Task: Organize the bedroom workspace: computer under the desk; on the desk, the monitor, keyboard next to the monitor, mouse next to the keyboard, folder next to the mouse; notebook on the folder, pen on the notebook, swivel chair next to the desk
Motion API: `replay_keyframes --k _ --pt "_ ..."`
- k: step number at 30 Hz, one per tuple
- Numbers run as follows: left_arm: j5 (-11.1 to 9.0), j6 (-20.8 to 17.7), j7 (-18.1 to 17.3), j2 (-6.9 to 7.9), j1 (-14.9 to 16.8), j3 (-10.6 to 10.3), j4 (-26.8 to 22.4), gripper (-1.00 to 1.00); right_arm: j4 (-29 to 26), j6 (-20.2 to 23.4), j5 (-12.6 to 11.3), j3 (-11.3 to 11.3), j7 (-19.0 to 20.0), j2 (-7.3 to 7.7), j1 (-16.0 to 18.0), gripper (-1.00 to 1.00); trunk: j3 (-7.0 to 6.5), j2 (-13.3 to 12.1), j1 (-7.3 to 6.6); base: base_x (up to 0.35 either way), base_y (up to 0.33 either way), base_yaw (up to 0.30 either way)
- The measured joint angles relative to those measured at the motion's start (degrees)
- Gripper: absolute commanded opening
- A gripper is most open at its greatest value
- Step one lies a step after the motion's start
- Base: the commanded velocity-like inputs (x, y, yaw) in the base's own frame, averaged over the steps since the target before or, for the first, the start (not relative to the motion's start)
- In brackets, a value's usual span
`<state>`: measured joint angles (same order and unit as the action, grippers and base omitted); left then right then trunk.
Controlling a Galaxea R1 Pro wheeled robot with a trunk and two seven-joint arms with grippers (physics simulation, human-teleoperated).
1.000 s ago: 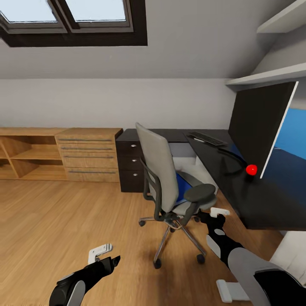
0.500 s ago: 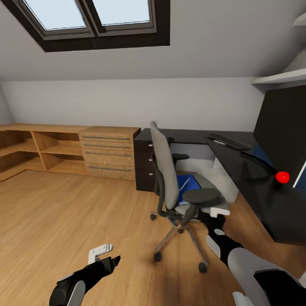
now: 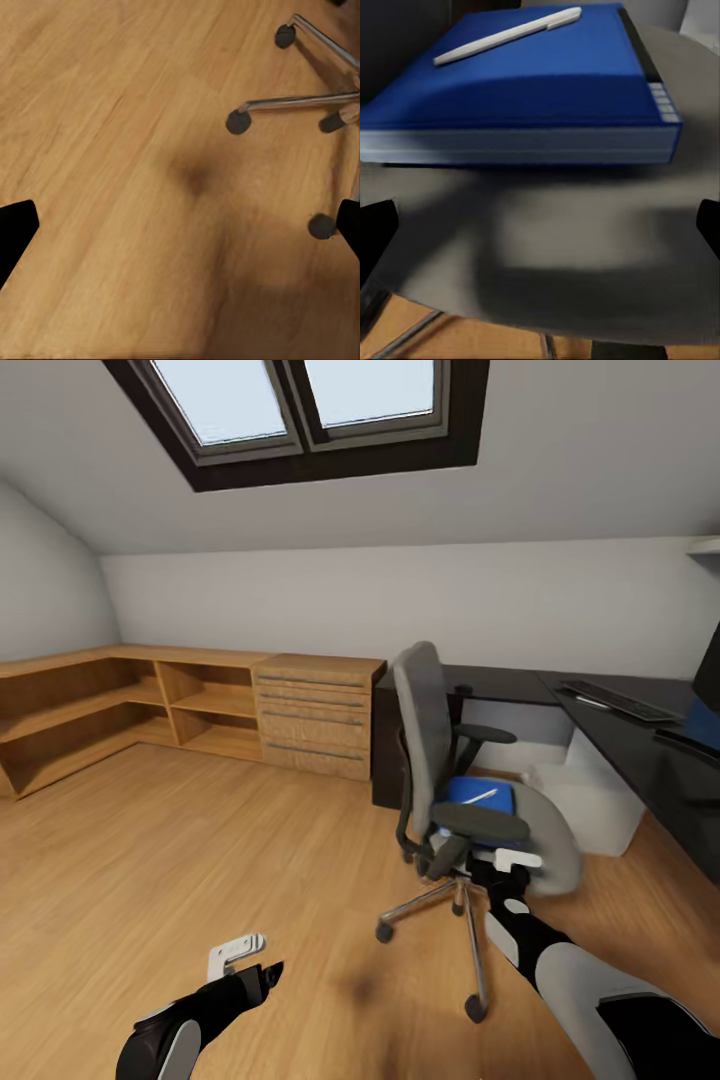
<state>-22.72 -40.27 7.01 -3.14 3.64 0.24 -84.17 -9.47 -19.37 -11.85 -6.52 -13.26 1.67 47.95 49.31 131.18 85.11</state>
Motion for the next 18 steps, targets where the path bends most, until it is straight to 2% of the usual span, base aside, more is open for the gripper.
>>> replay_keyframes --k 14,18 --pt "0.04 0.01 -0.01 -0.04 0.00 -0.02 0.11 1.00 0.03 -0.08 0.13 -0.30 0.09 -0.29 0.00 1.00 0.00 0.00 -0.02 -0.010 0.012 0.275" --pt "0.04 0.01 -0.02 -0.07 0.01 -0.05 0.12 1.00 -0.03 -0.05 0.21 -0.49 0.12 -0.29 0.00 1.00 0.00 0.00 -0.01 -0.038 0.000 0.131"
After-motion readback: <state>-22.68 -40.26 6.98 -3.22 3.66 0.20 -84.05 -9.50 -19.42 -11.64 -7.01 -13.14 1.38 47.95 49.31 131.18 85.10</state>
